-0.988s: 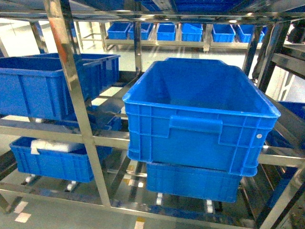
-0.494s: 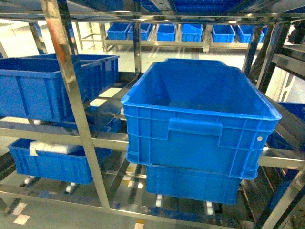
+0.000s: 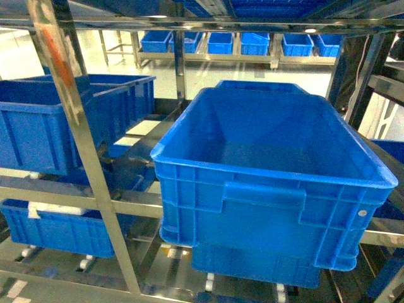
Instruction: Pick red block from blue box to shelf
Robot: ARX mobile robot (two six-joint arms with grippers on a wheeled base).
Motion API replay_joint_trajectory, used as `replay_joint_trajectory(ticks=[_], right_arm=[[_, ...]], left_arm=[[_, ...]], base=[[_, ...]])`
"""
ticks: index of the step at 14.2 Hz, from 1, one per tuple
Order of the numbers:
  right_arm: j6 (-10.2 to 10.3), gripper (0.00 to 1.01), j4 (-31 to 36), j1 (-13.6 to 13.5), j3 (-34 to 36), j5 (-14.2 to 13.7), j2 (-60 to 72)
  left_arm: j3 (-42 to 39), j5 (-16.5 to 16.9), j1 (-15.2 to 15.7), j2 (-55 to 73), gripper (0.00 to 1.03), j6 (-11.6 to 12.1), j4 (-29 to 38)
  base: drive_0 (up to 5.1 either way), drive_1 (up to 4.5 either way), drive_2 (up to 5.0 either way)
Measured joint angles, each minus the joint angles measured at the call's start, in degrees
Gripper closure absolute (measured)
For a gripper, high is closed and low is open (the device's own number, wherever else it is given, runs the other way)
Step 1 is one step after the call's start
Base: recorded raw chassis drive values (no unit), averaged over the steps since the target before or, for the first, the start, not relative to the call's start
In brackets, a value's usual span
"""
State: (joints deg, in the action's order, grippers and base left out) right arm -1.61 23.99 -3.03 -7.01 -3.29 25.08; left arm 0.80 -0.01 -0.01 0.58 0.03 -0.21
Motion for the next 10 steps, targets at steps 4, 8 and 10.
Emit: replay_joint_trajectory(ticks=[4, 8, 10], right_arm=[[0.0, 0.75, 0.07, 0.02, 0.0, 0.0, -0.07], [0.0, 0.75, 0.04, 0.02, 0.0, 0.0, -0.07], [0.0, 0.75, 0.04, 0.02, 0.0, 0.0, -0.07]], left_arm=[[0.0, -0.02, 0.0, 0.0, 0.05, -0.02, 0.0], [0.0, -0.02, 0.0, 0.0, 0.05, -0.02, 0.0], [0.0, -0.02, 0.0, 0.0, 0.05, 0.0, 0.0]], base=[[0.2, 0.18, 0.2], [0.0, 0.0, 0.0], [0.0, 0.0, 0.0]])
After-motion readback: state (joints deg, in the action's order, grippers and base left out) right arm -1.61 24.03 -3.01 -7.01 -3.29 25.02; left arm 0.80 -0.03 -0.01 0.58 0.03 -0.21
